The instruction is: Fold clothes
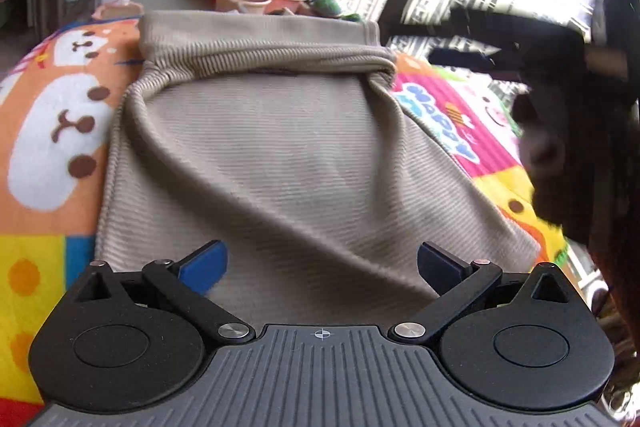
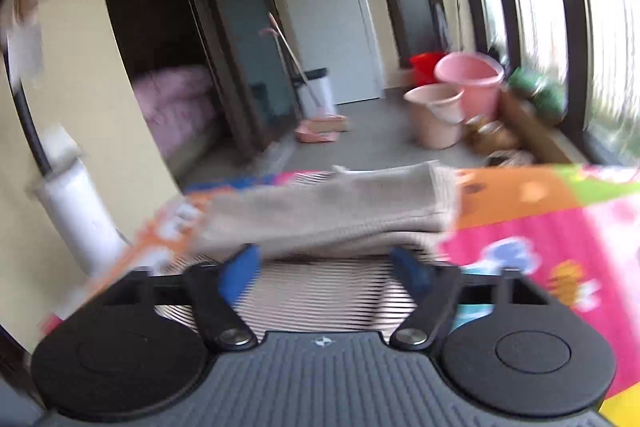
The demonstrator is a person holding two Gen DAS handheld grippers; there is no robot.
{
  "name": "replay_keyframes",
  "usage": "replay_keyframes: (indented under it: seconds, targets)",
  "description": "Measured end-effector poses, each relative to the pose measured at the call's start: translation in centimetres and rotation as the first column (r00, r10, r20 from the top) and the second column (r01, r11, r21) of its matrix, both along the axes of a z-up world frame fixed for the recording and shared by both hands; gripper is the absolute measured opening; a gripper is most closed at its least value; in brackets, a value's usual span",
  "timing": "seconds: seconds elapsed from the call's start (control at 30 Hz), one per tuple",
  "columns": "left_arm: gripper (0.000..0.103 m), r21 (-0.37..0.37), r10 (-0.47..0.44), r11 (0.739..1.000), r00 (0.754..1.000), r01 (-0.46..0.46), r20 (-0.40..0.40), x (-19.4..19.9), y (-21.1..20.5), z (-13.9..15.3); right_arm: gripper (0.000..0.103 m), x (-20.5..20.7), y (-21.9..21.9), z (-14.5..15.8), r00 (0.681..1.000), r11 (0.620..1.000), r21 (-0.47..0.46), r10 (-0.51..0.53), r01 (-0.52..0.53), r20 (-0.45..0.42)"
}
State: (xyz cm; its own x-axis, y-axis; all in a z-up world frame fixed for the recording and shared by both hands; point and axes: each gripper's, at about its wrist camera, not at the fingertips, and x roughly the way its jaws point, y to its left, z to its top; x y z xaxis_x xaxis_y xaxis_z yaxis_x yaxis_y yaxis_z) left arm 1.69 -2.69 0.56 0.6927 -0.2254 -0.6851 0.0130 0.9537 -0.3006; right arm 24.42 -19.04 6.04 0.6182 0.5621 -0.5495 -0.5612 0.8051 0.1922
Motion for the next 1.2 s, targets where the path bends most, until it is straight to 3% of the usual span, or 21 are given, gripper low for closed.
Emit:
replay_keyframes:
  seconds: [0.07,0.17,0.3,0.4,0.43,0.47,0.53,0.63,0.77,0.83,0.9,0.93,0.97,1.03,1.13,1.2]
  targets:
    - [0.103,0.042,0.017,0.999,0.998,-0.020,0.062,0.5,0.4,1.0,0.050,0.6,0.4,-0.7,0.999,0.999,-0.053,0.008,-0.007,0.035]
    - [0.103,0.188,0.051,0.978,0.982,-0.086,0.179,1.3,0.9,3.4,0.049,4.0,1.6,-1.3,0.997,0.995,-0.080,-0.058,0.061,0.043]
    - [0.103,0.396,0.034,0.904,0.951,-0.160,0.307,2.4,0.7,6.3,0.049,9.9,2.2,-2.9,0.987,0.985,-0.056,-0.162,0.161,-0.015]
    - [0.103,0.489,-0.046,0.861,0.937,-0.138,0.346,3.4,-0.4,7.2,0.048,13.3,1.9,-5.6,0.980,0.985,-0.037,-0.170,0.167,-0.105]
    - [0.103,0.519,-0.075,0.846,0.937,-0.122,0.342,3.9,-1.0,7.1,0.028,14.3,1.8,-6.5,0.979,0.989,-0.022,-0.150,0.148,-0.140]
    - [0.103,0.547,-0.098,0.830,0.936,-0.110,0.337,4.5,-1.4,6.9,0.024,15.0,1.8,-7.1,0.976,0.990,-0.011,-0.144,0.144,-0.164]
    - [0.103,0.587,-0.143,0.805,0.932,-0.086,0.333,6.0,-2.5,6.0,0.018,14.2,1.2,-6.4,0.979,0.990,0.034,-0.132,0.139,-0.155]
    - [0.103,0.639,-0.217,0.767,0.912,-0.061,0.349,8.0,-4.7,4.7,0.011,12.1,-0.5,-4.2,0.986,0.978,0.186,-0.068,0.096,-0.152]
    - [0.103,0.701,-0.329,0.708,0.840,-0.082,0.431,12.0,-8.5,2.8,0.011,9.8,-1.4,-1.7,0.988,0.960,0.279,0.044,0.000,-0.150]
    - [0.103,0.712,-0.358,0.696,0.814,-0.094,0.458,14.1,-10.0,2.0,0.011,9.1,-1.6,-0.8,0.984,0.955,0.292,0.092,-0.045,-0.150]
    - [0.092,0.718,-0.358,0.687,0.808,-0.112,0.468,16.2,-11.0,1.3,0.011,7.4,-1.6,-0.1,0.982,0.955,0.290,0.117,-0.069,-0.149]
    - [0.048,0.726,-0.353,0.677,0.813,-0.120,0.463,17.2,-11.3,1.1,0.011,6.9,-1.5,0.1,0.982,0.956,0.284,0.120,-0.076,-0.144]
    - [0.026,0.734,-0.347,0.669,0.826,-0.114,0.445,18.1,-11.4,0.9,0.011,6.4,-1.5,0.3,0.985,0.958,0.276,0.118,-0.078,-0.130]
    - [0.011,0.724,-0.317,0.679,0.840,-0.123,0.440,18.8,-10.4,0.9,0.010,5.7,-1.6,0.9,0.987,0.960,0.265,0.119,-0.086,-0.111]
    - [0.010,0.686,-0.231,0.704,0.856,-0.182,0.463,18.5,-7.5,1.7,0.010,4.8,-1.6,1.7,0.994,0.969,0.236,0.091,-0.076,-0.053]
    - [0.010,0.626,-0.101,0.734,0.869,-0.263,0.485,17.2,-3.6,2.7,0.010,3.3,-1.4,2.2,0.998,0.978,0.200,0.064,-0.062,-0.003]
